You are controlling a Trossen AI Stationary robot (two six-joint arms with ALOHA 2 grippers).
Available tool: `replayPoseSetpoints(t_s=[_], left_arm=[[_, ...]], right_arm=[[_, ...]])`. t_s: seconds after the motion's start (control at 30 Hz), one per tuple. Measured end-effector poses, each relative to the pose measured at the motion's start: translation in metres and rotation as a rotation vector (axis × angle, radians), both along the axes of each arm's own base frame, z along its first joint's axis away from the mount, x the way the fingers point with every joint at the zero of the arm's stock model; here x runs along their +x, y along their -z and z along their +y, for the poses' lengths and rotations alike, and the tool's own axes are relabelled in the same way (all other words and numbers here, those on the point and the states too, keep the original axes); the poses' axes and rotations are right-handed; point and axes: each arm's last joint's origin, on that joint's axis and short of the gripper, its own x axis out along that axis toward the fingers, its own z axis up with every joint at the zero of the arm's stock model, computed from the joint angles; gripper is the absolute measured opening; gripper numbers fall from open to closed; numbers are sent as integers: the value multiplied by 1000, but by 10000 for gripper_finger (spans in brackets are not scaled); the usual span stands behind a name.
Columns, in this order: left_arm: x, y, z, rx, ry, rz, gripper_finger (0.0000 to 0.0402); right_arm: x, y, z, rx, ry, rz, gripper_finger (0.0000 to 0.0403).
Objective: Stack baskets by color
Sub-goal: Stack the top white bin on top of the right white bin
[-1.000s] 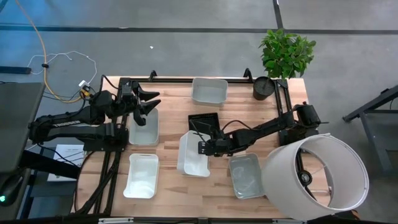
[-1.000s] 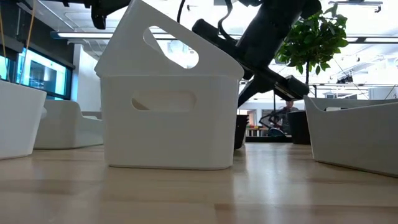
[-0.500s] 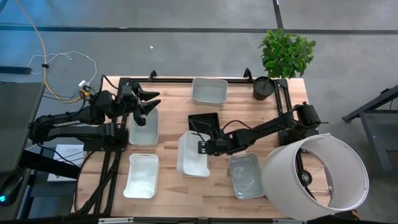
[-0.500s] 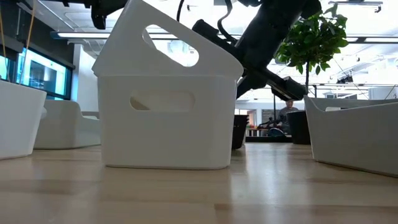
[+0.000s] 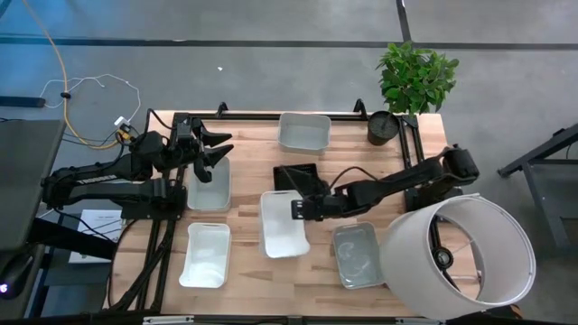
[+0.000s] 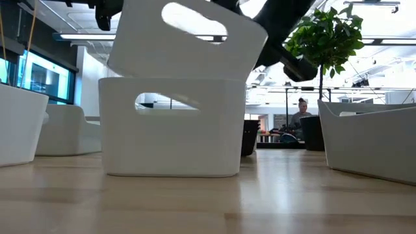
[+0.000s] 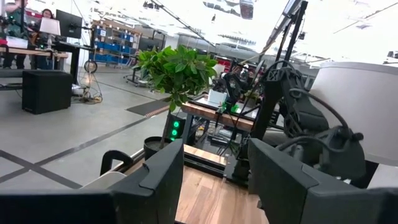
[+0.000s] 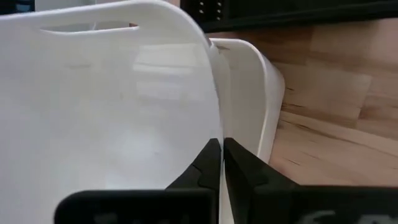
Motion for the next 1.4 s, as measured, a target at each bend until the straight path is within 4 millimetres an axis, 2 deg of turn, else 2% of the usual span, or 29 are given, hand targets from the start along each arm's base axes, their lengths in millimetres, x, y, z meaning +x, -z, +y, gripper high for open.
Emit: replayPoseSetpoints(t_s=[0.2,0.57,0.73,0.87,1.1,1.4], left_arm=[[0,0,0,0,0,0,168],[0,0,0,1,-1,1,168],[0,0,0,2,-1,1,168],[0,0,0,2,-1,1,168],[0,0,0,2,-1,2,168],[0,0,0,2,-1,2,168]], right_arm=[[-8,-15,-1,27,-20,-18,0],[-12,-17,5,96,58,1,0],[-9,-29,3,48,75,44,0],[3,-36,1,18,58,63,0],[21,-27,5,8,29,133,0],[14,-23,4,18,22,219,0]])
